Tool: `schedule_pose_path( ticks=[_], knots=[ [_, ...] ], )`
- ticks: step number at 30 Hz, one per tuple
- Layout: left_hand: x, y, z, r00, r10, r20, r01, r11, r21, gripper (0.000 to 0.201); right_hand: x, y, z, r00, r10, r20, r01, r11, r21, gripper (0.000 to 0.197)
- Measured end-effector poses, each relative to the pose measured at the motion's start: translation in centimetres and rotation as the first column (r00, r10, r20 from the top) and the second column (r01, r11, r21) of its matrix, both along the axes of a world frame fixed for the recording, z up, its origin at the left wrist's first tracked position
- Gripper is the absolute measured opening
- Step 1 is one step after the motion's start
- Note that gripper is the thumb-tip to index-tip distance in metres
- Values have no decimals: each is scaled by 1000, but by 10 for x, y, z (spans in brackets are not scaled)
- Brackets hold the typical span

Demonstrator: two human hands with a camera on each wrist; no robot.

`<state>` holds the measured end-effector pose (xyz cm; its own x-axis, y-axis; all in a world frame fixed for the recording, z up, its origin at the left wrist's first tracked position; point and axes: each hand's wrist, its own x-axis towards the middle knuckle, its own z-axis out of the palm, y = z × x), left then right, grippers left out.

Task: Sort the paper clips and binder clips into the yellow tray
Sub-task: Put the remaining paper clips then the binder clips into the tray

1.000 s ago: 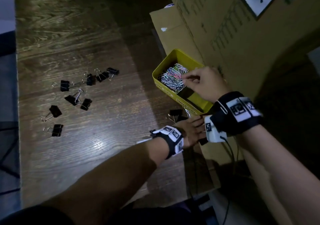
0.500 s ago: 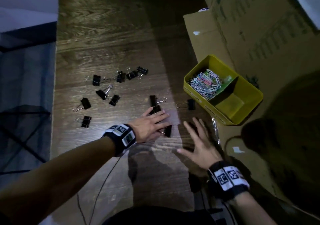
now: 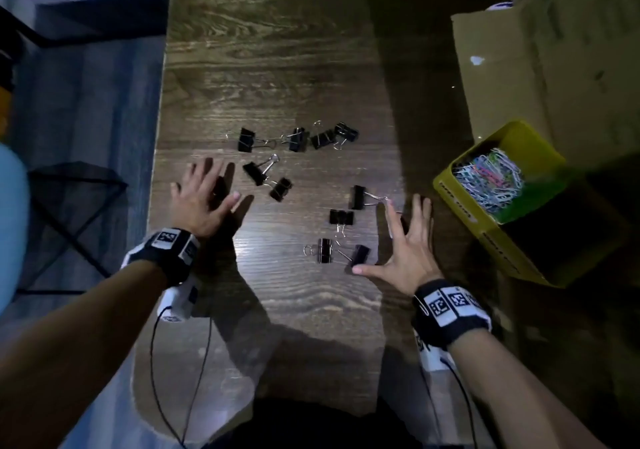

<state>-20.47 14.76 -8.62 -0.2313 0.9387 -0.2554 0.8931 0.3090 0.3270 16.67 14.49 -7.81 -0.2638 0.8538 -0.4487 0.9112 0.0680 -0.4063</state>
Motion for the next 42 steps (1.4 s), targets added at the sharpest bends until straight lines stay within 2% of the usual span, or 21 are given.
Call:
schedule_pose_path(
  ticks=[4,7,9,11,13,15,17,19,21,28,33,38,42],
  knots=[
    [38,0,1,982,-121,144,112,991,69,78,-42,12,5,992,117,-51,-118,993,-15,130],
    [69,-3,9,950,-205,235,193,979,71,76,-62,36,9,992,89,-90,-86,995,43,130],
    [73,14,14,953,-159,259,115,977,177,72,-69,60,15,995,66,-71,-60,995,84,129],
    [64,43,14,955,-14,295,-67,963,262,69,-75,85,21,995,78,-54,-72,990,119,126],
    [50,72,13,952,88,292,-158,962,224,69,-82,107,23,991,127,-49,-120,985,124,122],
    [44,94,11,969,55,240,-85,990,117,69,-88,124,22,980,199,-24,-197,978,74,116],
    [45,104,10,970,-93,225,90,996,25,71,-95,133,20,956,295,0,-295,956,2,106],
    [51,106,7,942,-277,190,291,956,-46,79,-99,132,17,934,358,-2,-358,933,-34,96],
    [58,101,2,902,-403,155,418,905,-80,82,-98,125,13,925,380,-12,-380,925,-25,90],
    [54,51,1,826,-533,185,550,833,-57,72,-62,85,6,930,366,-34,-365,930,35,80],
    [74,3,-2,855,-480,199,500,863,-66,70,-52,35,0,952,298,-65,-295,954,53,75],
    [113,-38,-2,896,-373,241,394,918,-43,77,-53,-23,-3,965,245,-91,-238,968,82,74],
    [136,-64,7,881,-404,247,423,905,-30,72,-52,-49,0,974,118,-192,-95,988,124,70]
  ],
)
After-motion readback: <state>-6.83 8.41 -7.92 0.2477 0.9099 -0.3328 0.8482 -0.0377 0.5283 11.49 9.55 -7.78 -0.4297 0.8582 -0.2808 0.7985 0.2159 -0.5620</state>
